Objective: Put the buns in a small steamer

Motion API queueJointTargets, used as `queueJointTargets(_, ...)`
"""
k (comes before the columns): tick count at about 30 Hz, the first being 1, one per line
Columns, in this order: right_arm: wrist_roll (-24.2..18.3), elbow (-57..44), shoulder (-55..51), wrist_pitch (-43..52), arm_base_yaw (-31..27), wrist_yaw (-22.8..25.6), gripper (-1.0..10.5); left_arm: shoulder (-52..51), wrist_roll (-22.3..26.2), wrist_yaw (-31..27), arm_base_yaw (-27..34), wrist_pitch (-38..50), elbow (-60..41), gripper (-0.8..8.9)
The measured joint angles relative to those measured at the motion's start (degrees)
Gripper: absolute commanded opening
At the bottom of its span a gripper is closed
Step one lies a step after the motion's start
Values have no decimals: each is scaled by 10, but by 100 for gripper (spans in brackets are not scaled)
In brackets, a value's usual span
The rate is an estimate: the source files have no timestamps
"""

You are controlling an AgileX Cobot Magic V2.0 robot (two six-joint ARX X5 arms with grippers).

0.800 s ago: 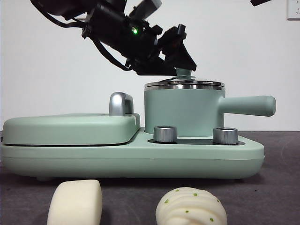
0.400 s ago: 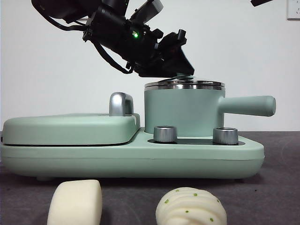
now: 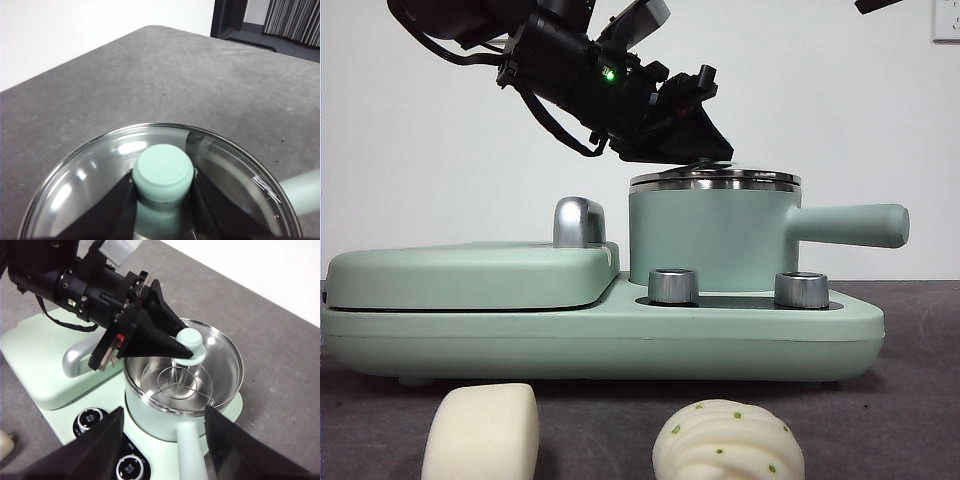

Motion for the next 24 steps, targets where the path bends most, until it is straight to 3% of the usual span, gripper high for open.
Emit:
queueJointTargets(12, 1, 0, 0, 0, 0, 0, 257, -64, -2, -1, 5, -74, 31, 7)
queueJointTargets(24, 6, 0, 0, -21, 20, 1, 257, -220, -44, -94, 41, -299, 37, 11)
